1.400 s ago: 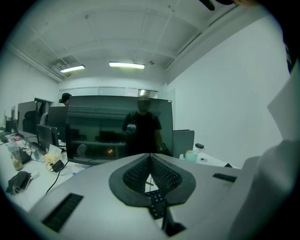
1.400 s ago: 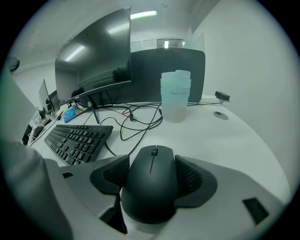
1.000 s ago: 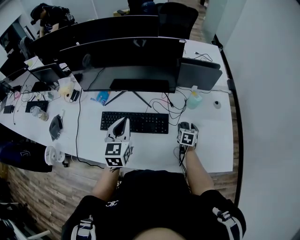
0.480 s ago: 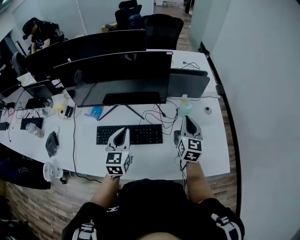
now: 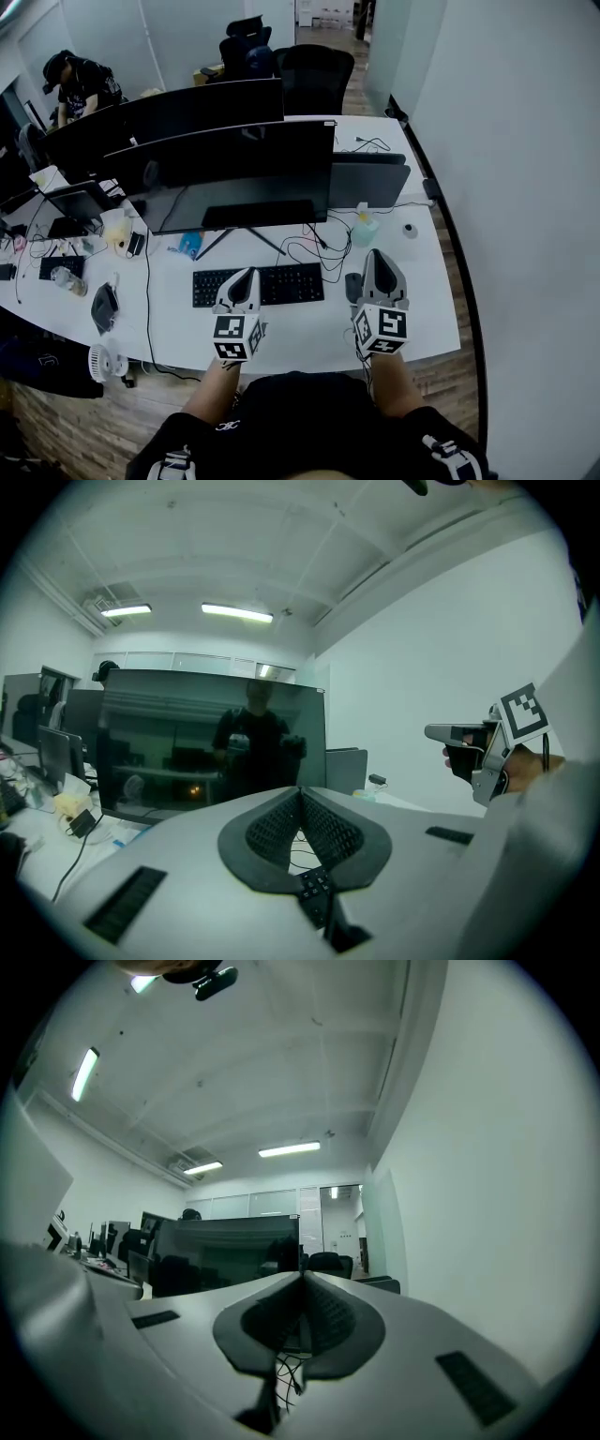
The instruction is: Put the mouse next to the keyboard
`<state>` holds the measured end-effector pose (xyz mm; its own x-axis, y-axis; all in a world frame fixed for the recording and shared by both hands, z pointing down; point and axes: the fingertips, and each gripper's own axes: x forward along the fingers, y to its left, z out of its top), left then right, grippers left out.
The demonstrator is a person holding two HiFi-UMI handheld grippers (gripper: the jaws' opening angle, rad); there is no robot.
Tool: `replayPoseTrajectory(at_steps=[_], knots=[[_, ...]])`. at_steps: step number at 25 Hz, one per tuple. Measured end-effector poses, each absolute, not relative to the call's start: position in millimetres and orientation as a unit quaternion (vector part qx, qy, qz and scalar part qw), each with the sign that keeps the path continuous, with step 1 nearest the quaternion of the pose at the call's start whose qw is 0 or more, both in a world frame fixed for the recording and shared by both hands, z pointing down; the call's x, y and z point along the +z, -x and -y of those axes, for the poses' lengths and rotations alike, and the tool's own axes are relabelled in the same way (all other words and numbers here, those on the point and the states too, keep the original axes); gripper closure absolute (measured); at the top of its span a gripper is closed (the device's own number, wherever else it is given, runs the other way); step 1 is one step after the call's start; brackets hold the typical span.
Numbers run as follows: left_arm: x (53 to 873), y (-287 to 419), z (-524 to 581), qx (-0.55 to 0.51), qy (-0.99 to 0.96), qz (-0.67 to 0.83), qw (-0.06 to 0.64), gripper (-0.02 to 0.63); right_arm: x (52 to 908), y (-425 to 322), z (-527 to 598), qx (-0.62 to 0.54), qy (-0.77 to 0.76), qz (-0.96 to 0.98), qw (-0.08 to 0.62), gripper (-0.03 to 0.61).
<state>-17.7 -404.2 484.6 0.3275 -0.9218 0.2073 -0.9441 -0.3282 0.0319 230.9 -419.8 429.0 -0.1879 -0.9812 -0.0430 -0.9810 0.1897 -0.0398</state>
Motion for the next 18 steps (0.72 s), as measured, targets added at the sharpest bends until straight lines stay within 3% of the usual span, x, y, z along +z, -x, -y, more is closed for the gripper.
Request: replayPoseTrajectory(at_steps=[18], knots=[[482.4, 10.9, 398.0, 0.073, -0.812, 0.574, 0.074, 0.601, 440.2, -234.2, 418.9, -0.009, 0.636, -0.771, 0.018, 0.565]])
